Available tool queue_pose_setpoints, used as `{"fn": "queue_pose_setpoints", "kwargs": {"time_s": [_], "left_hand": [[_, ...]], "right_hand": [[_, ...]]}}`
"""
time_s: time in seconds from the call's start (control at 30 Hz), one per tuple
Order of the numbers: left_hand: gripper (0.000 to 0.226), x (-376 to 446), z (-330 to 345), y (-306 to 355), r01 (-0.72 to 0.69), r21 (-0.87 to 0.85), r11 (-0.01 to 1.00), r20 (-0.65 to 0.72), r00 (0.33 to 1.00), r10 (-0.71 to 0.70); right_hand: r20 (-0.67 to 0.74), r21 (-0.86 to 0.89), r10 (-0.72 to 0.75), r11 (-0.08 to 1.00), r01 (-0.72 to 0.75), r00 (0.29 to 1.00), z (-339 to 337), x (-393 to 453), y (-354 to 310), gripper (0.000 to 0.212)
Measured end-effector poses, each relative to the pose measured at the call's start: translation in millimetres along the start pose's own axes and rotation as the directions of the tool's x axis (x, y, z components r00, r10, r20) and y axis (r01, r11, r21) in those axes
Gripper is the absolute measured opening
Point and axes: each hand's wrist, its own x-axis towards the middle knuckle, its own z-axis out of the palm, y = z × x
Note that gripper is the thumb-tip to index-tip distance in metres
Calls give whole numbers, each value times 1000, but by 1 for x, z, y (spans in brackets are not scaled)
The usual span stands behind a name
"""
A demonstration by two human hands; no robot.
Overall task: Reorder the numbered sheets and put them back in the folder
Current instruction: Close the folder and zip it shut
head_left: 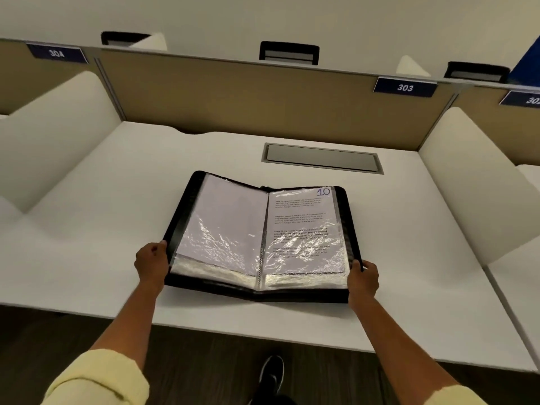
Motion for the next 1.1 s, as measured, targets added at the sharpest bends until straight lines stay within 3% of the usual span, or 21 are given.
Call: {"fn": "queue_pose_setpoints", "kwargs": {"time_s": [0.33,0.63,0.77,0.93,1.1], "left_hand": [[30,71,-12,-1,69,92,993,-80,995,-61],[48,107,-6,-4,111,222,969,-111,990,-88],[41,113,-3,-7,188,160,969,-73,981,-178],[35,130,-7,-6,237,127,963,-13,971,-237],[38,151,-18,-8,303,58,951,120,944,-308]], "right_hand": [[50,-93,25,995,-20,998,81,13,-23,25],[-57,-408,-120,909,86,991,95,18,-20,27],[-87,-361,-218,916,173,972,100,20,-16,21],[-4,-422,-311,862,281,950,110,18,-14,23],[-10,-440,-297,858,263,955,117,13,-12,27]]}}
